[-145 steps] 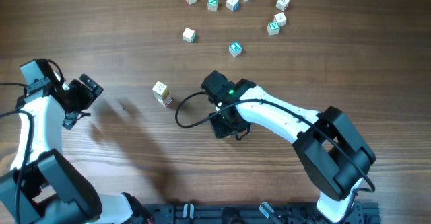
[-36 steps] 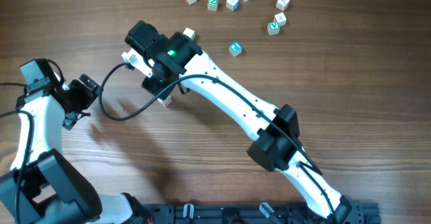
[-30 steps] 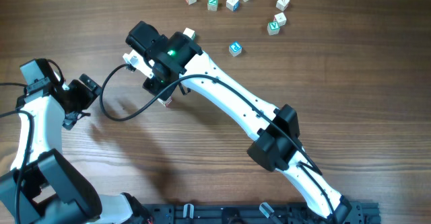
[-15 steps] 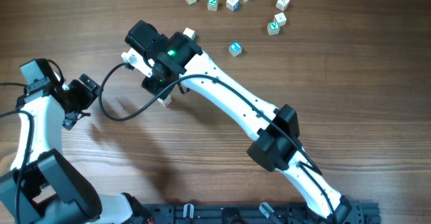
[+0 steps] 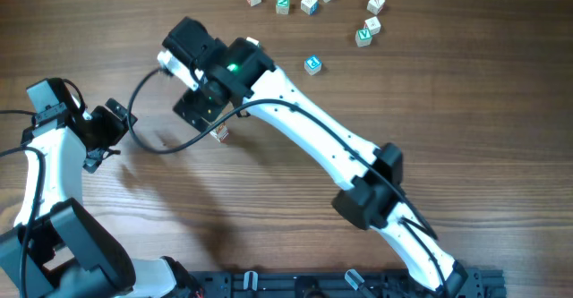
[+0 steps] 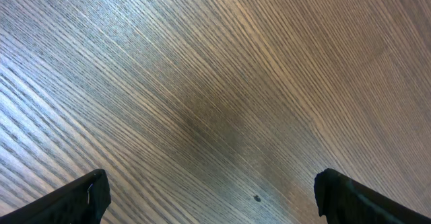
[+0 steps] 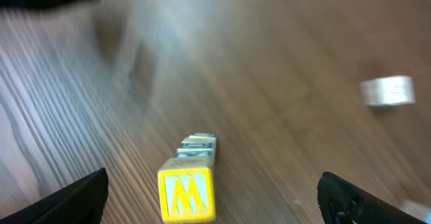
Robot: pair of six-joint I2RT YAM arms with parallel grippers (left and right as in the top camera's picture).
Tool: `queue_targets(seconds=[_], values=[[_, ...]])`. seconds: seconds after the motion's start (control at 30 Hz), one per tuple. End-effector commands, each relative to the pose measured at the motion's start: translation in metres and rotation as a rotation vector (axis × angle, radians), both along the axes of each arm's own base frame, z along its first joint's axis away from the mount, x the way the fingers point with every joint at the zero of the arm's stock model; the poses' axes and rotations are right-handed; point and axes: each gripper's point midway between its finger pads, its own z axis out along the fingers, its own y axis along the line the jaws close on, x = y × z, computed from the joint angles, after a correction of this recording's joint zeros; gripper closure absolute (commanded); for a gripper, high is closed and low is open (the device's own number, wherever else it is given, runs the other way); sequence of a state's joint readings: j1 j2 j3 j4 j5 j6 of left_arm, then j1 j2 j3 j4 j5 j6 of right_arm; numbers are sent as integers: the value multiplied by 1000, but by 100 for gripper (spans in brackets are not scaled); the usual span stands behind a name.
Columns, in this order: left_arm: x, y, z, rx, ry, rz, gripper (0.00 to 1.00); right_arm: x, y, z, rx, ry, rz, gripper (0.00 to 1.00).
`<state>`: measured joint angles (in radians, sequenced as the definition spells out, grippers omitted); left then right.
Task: Form a tower
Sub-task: 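Open the right gripper and raise it away from the stack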
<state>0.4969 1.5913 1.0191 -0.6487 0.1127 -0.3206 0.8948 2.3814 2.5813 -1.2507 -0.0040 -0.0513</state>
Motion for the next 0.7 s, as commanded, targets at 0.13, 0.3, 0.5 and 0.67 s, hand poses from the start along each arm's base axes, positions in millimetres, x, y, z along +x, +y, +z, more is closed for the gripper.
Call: queue_targets(seconds=[0.13,0.3,0.5,0.67], values=[[5,4,9,11,-28,12,0,29,-140,104,249,145,-859,66],[23,5,18,0,-118,14,0,24,-187,71,91,255,-910,96],[47,-4,32,18,-239,-170,0,-12,-204,-25,-46,541,-1478,96],[67,-12,47,133,-350,-463,0,-26,-155,-132,55,831,-1408,96]])
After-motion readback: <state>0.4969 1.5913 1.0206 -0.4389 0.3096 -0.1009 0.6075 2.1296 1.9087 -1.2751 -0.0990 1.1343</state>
